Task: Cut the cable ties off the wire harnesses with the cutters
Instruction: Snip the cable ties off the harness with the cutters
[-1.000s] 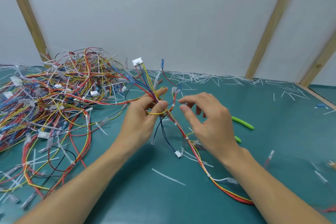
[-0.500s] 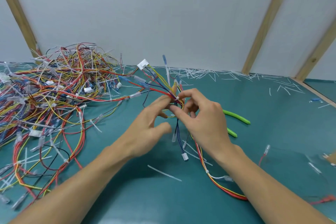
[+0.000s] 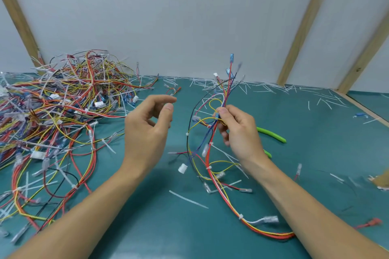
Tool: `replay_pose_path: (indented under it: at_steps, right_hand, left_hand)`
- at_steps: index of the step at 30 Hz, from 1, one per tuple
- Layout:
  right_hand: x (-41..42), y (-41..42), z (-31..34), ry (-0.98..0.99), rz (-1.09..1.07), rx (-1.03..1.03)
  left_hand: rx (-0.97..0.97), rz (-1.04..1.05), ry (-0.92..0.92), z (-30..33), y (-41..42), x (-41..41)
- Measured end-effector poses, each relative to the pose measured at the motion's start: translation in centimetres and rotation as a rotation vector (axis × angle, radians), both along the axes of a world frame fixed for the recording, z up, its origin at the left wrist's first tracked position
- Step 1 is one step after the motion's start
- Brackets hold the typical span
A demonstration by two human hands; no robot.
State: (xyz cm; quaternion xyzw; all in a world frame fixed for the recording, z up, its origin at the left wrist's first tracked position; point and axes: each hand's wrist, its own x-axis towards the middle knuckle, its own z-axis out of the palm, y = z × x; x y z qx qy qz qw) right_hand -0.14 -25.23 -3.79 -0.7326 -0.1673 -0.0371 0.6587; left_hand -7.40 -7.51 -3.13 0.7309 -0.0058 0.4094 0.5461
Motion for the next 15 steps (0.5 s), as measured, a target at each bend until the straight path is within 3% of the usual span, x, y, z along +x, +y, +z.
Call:
replay_pose_path:
  at_steps: [7, 15]
  right_hand:
    - [-0.8, 0.3, 0.1, -0.128, 0.134, 0.023]
    - [-1.1, 0.4, 0.1, -0.208, 0.200, -0.008]
  left_hand:
    - [0.084, -0.112, 0.242, -0.7, -0.3, 0.7]
    - [0.058, -0.282, 0.180, -0.1, -1.0, 0.1]
